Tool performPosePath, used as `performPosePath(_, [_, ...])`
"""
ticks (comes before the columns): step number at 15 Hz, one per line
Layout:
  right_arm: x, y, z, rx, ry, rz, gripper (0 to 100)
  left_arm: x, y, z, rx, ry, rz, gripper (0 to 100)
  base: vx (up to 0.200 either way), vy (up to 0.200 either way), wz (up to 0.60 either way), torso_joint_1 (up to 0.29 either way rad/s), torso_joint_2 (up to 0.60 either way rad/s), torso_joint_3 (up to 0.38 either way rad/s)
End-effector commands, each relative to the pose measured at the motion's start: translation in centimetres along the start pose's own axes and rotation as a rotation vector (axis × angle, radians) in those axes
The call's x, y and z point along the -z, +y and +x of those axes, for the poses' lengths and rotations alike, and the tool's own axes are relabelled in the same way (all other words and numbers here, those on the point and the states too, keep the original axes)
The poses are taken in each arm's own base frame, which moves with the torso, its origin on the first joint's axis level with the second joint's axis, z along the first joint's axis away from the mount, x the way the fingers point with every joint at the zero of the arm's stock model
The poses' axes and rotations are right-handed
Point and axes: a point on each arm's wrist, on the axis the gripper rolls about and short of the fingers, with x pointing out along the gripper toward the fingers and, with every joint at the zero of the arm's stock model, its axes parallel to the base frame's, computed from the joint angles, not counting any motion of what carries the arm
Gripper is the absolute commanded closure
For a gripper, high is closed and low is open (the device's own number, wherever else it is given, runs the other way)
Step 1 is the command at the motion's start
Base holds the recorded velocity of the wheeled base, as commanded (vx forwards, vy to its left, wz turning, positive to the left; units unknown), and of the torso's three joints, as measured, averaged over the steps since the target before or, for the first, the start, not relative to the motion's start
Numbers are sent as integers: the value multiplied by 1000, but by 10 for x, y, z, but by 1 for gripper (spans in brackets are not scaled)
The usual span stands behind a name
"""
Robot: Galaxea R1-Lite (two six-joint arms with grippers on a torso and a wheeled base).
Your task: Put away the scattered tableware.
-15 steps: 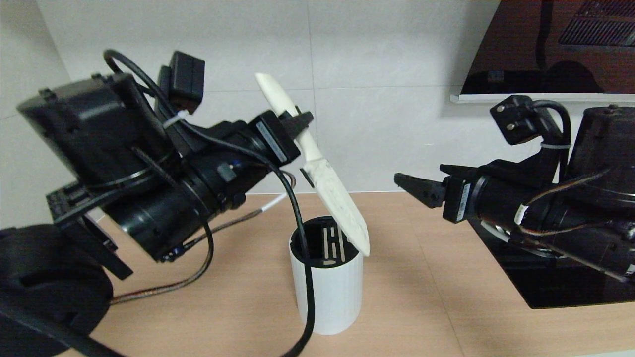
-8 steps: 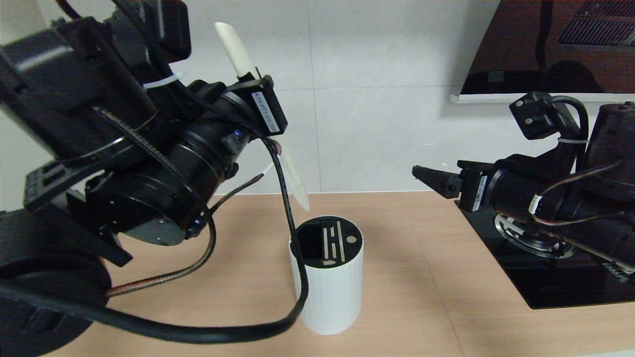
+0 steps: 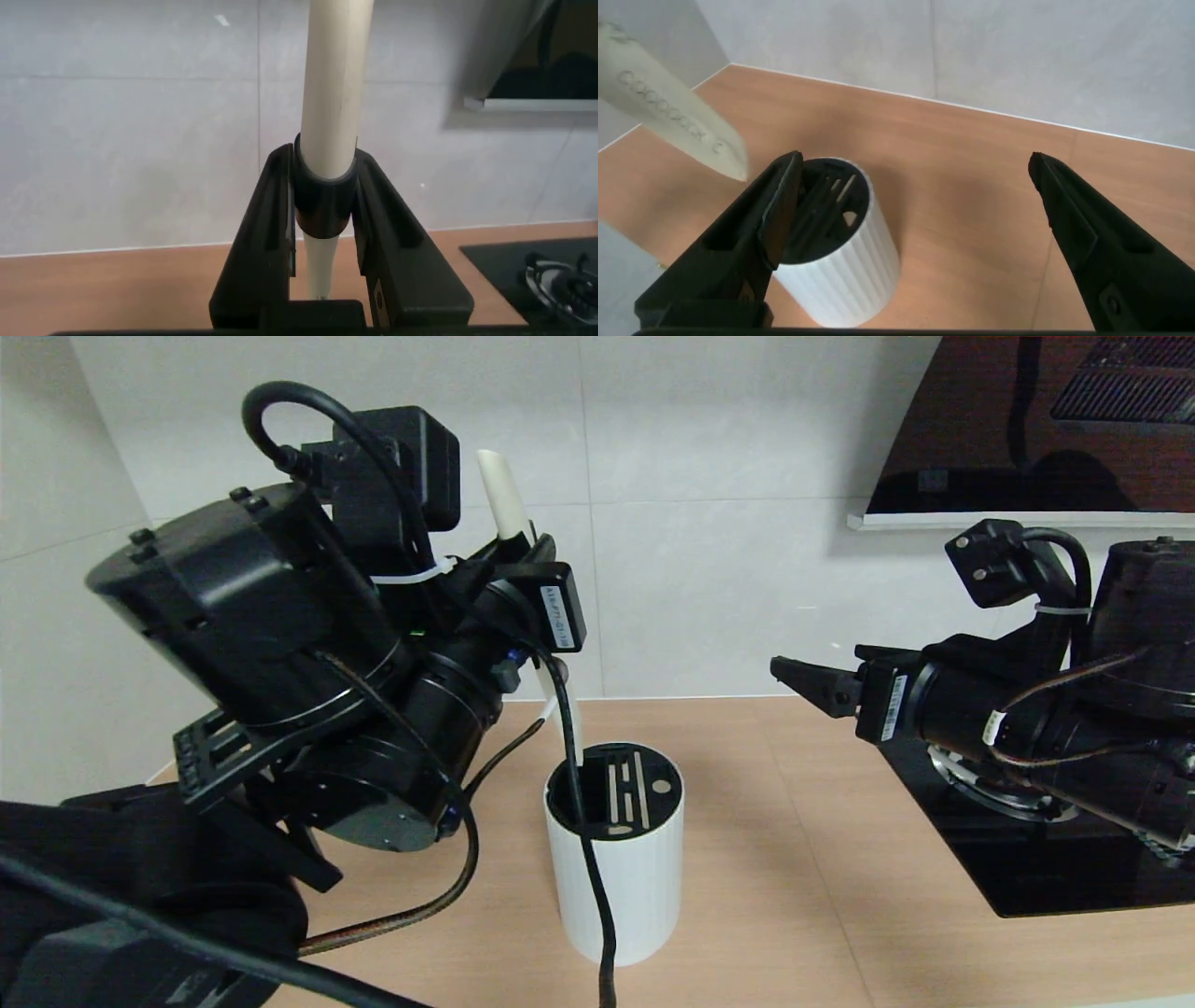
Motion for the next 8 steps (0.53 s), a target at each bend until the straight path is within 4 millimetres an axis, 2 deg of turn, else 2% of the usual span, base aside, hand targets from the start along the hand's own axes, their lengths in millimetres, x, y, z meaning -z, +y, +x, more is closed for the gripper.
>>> performPosePath(1, [2,0,1,1,6,-1,0,9,-3,2,3,23,-2,100,0,0,0,0,0,0])
performPosePath(8, [4,0,1,2,15,-2,0,39,-9,8,-17,113,34,100,0,0,0,0,0,0])
